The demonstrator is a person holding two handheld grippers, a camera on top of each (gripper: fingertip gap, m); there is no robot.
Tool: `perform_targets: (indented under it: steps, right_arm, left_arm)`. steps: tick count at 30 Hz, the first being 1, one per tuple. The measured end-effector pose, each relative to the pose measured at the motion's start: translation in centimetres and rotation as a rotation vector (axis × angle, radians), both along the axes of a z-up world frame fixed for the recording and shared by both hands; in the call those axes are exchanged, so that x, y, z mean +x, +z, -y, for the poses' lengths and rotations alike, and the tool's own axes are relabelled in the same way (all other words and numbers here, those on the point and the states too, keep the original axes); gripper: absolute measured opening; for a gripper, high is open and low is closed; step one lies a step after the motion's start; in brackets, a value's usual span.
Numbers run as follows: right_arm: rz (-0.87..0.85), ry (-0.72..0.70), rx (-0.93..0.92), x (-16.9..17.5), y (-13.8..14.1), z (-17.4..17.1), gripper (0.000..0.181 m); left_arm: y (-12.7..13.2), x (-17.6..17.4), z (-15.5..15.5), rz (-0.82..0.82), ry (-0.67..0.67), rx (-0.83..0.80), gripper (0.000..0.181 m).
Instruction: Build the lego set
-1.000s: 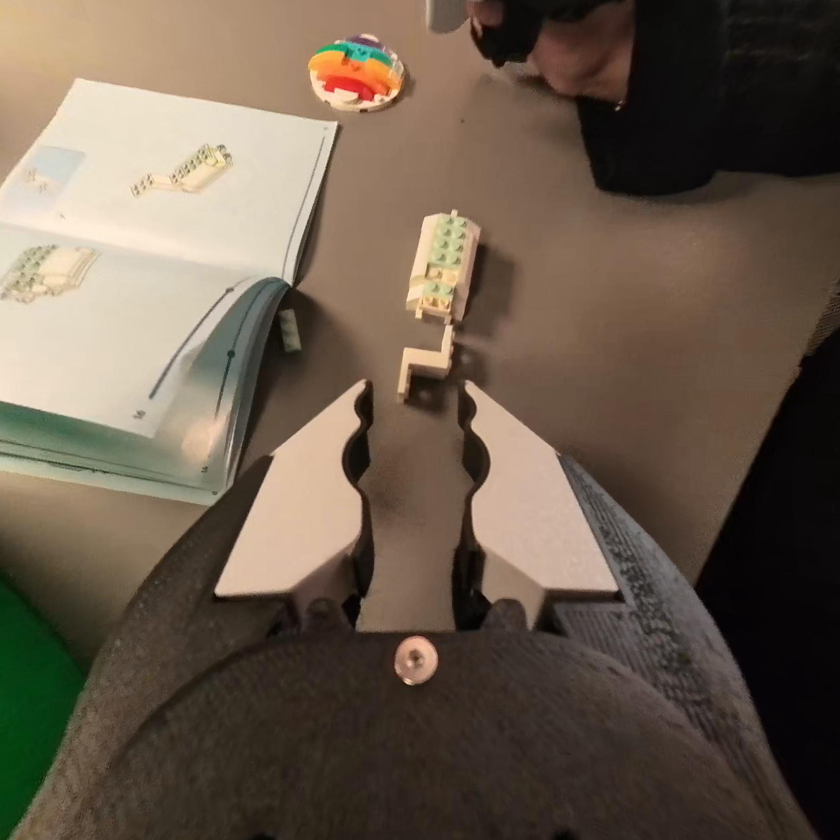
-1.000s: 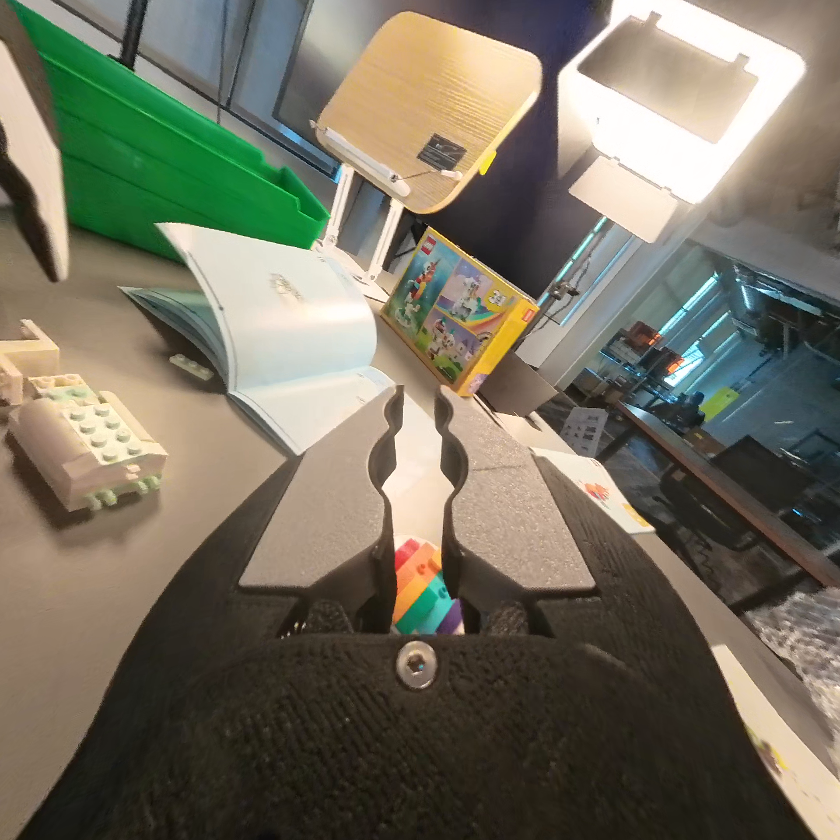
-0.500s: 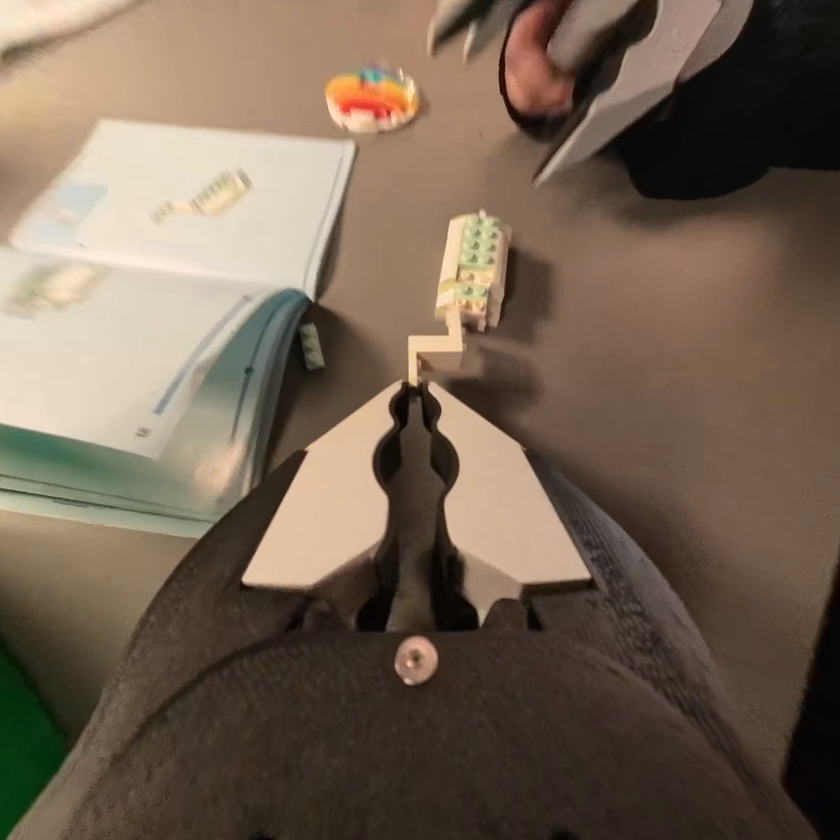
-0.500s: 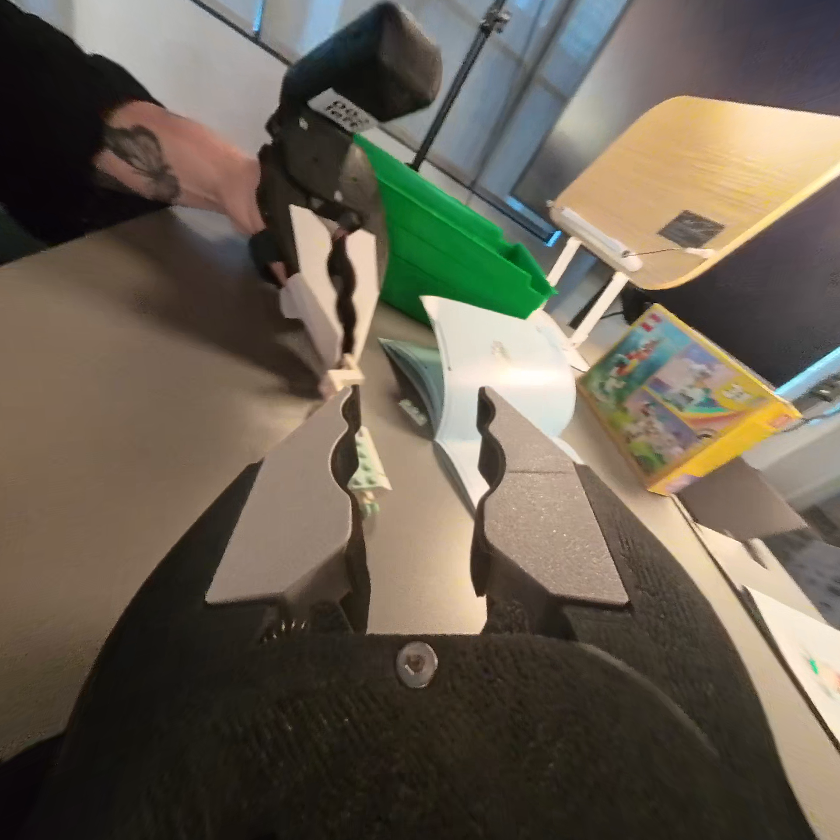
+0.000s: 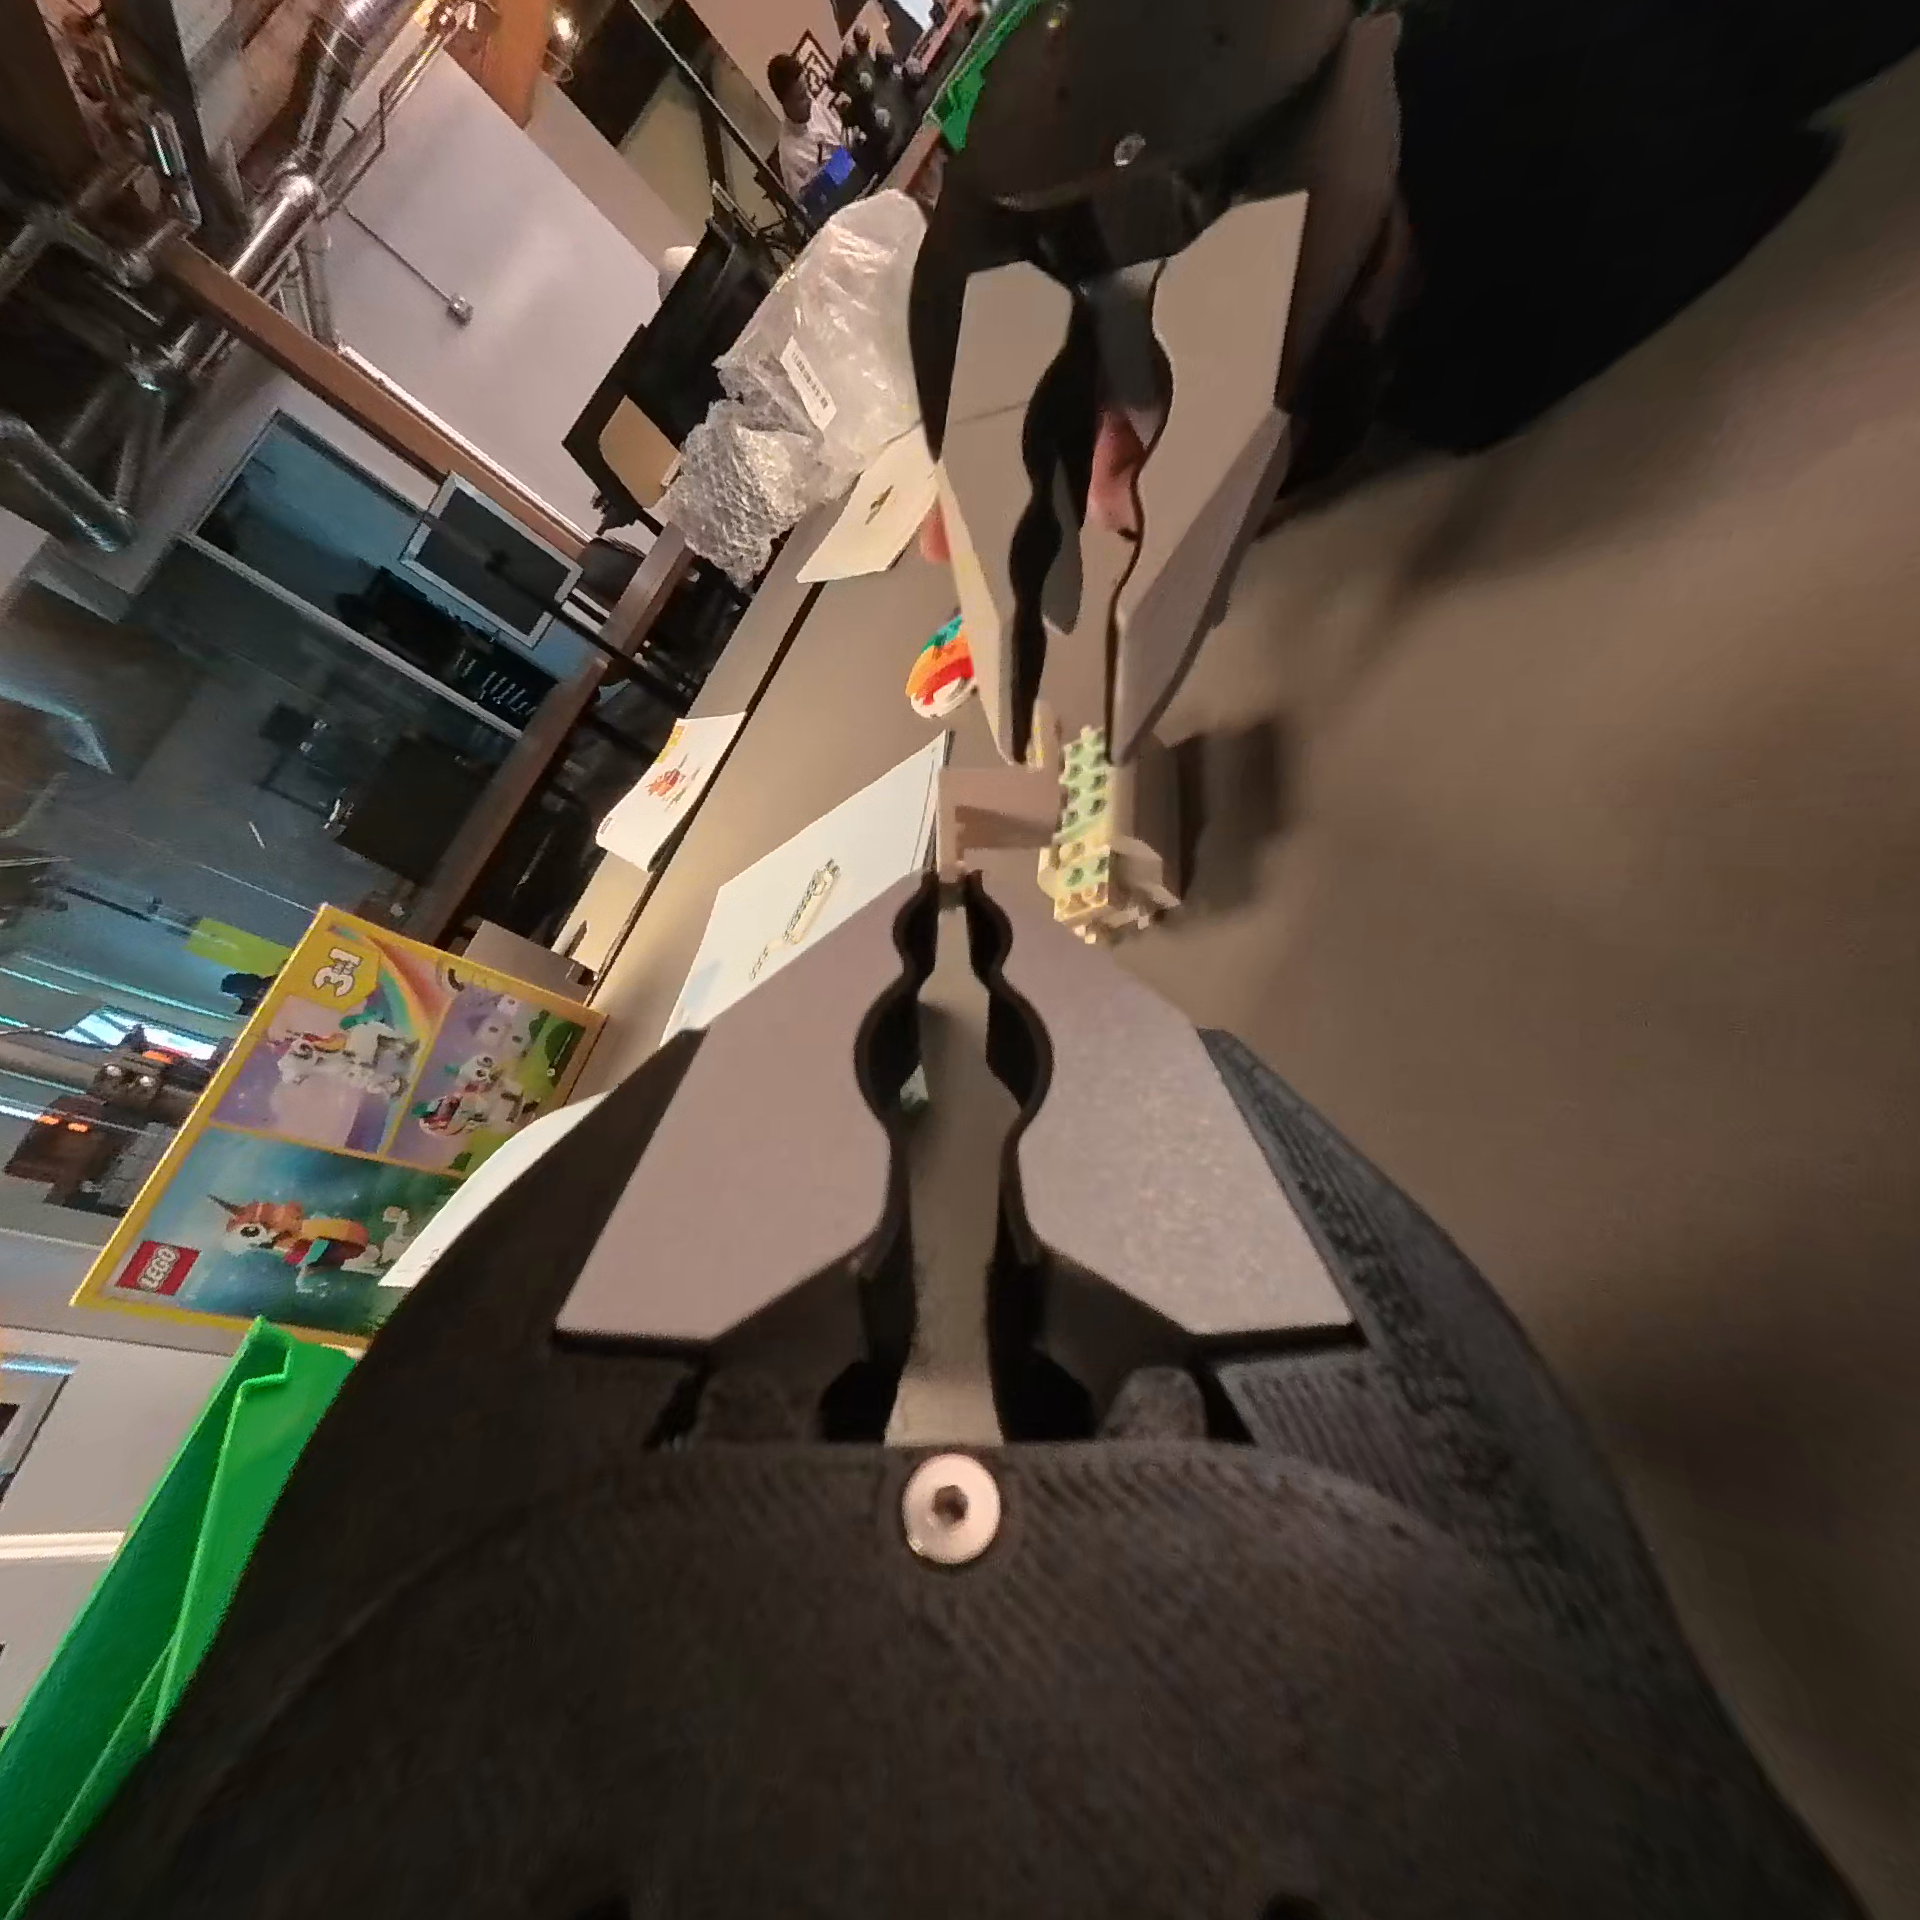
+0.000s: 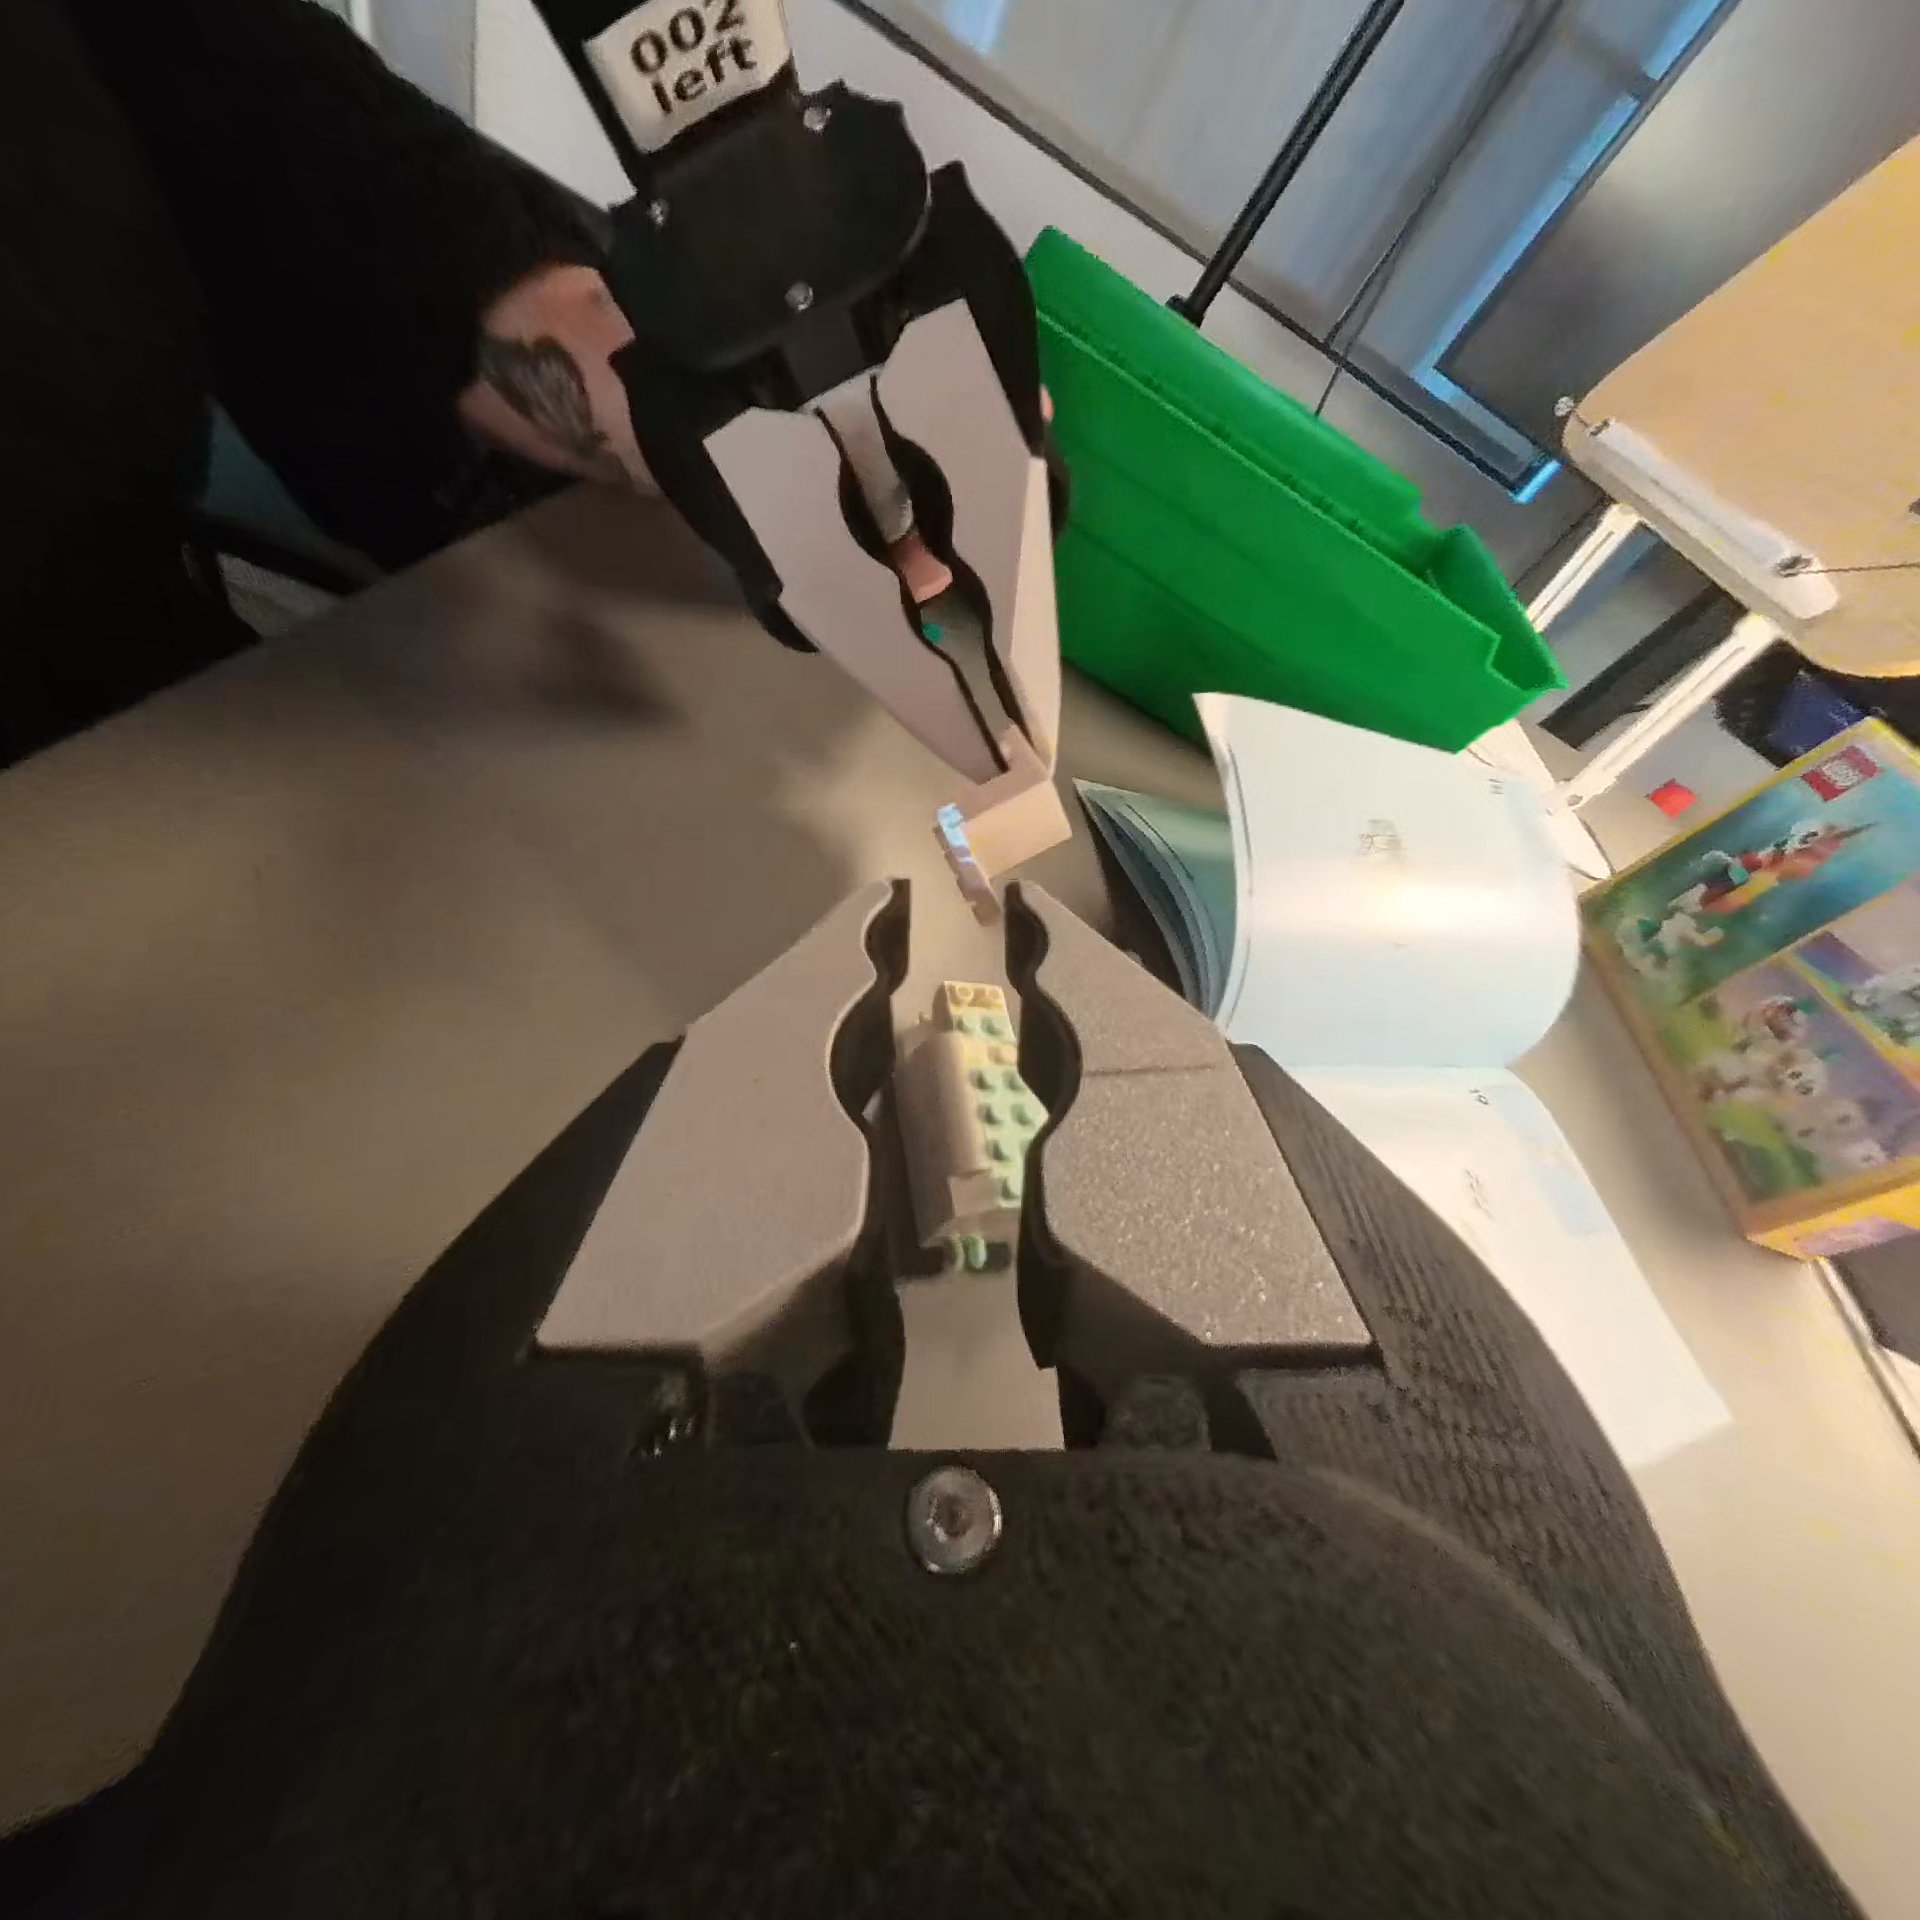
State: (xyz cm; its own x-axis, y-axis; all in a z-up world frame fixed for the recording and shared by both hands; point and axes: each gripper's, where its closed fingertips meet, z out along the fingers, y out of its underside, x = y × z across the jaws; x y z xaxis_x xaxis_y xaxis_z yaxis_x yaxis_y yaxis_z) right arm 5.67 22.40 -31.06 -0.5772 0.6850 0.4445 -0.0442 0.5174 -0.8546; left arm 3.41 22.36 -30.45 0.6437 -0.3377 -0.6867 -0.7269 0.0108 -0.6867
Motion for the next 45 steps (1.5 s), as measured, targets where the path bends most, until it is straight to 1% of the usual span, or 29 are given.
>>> perform_targets:
  steps: [1,3,5,7,10,12,13,16,19,22,24,26,29,30,32,33,35,37,39,41,43,45]
  right_arm:
    - [-0.015,-0.014,0.021,0.0,0.1,-0.2,0.015]
    - [-0.052,-0.035,0.045,-0.1,0.6,-0.4,0.006]
    - [-0.066,-0.046,0.037,-0.1,1.0,-0.5,0.005]
    - [-0.043,-0.043,-0.019,-0.1,1.2,-0.5,0.004]
    - [0.023,-0.019,-0.181,0.0,2.0,-0.6,0.004]
    - [0.069,-0.016,-0.286,-0.2,2.3,-1.0,0.004]
    - [0.094,-0.022,-0.336,-0.3,2.4,-1.3,0.004]
    - [0.2,-0.007,-0.507,-0.5,2.4,-1.8,0.004]
    - [0.298,0.022,-0.67,-0.6,2.6,-2.0,0.003]
    - [0.395,0.048,-0.781,-0.5,2.3,-2.0,0.004]
    - [0.435,0.066,-0.839,-0.5,2.2,-2.1,0.003]
    - [0.451,0.077,-0.868,-0.4,2.3,-2.2,0.003]
    - [0.464,0.088,-0.881,-0.4,2.3,-2.2,0.003]
    - [0.458,0.092,-0.879,-0.3,2.4,-2.2,0.003]
    - [0.408,0.096,-0.868,-0.3,2.8,-2.3,0.004]
    - [0.368,0.093,-0.859,-0.3,3.2,-2.5,0.014]
    - [0.307,0.066,-0.827,-0.5,3.6,-2.9,0.028]
    - [0.238,0.035,-0.78,-0.6,3.9,-3.5,0.035]
    - [0.167,-0.002,-0.724,-0.6,4.2,-4.0,0.035]
    - [0.117,-0.038,-0.656,-0.6,4.2,-4.4,0.034]
    - [0.062,-0.09,-0.56,-0.7,4.0,-4.8,0.034]
    - [-0.02,-0.167,-0.407,-0.9,3.7,-5.6,0.033]
  left_arm:
    - [0.1,0.1,0.0,0.002,-0.002,0.001,0.004]
    - [0.3,0.1,0.0,0.016,-0.001,0.008,0.004]
    - [0.6,0.1,-0.1,0.062,-0.002,0.005,0.003]
    - [0.9,0.2,-0.1,0.144,-0.007,-0.017,0.004]
    - [1.2,0.2,-0.3,0.217,-0.012,-0.024,0.006]
    - [1.8,-0.4,-0.6,0.175,0.032,0.043,0.009]
    - [2.1,-0.7,-0.6,0.138,0.053,0.08,0.017]
    - [2.1,-0.6,-0.8,0.088,0.06,0.101,0.035]
    - [1.9,-0.7,-1.2,-0.012,0.078,0.112,0.042]
    - [1.8,-0.4,-1.7,-0.143,0.078,0.132,0.041]
    - [1.7,-0.2,-2.1,-0.219,0.074,0.143,0.036]
    - [1.3,-0.2,-2.5,-0.273,0.074,0.14,0.033]
    - [0.8,-0.2,-2.8,-0.324,0.08,0.135,0.018]
    - [0.7,-0.2,-2.8,-0.327,0.086,0.129,0.017]
    - [0.2,-0.2,-2.8,-0.273,0.092,0.073,0.016]
    - [-0.1,-0.3,-2.7,-0.217,0.092,0.027,0.016]
    - [-0.7,-0.2,-2.5,-0.064,0.069,-0.067,0.016]
    - [-0.9,-0.1,-2.3,0.106,0.045,-0.156,0.015]
    - [-0.8,-0.1,-1.9,0.266,0.029,-0.232,0.015]
    - [-1.1,-0.5,-1.5,0.395,0.043,-0.317,0.016]
    - [-2.1,-1.1,-1.0,0.496,0.092,-0.427,0.016]
    - [-3.2,-1.5,-0.4,0.564,0.135,-0.514,0.016]
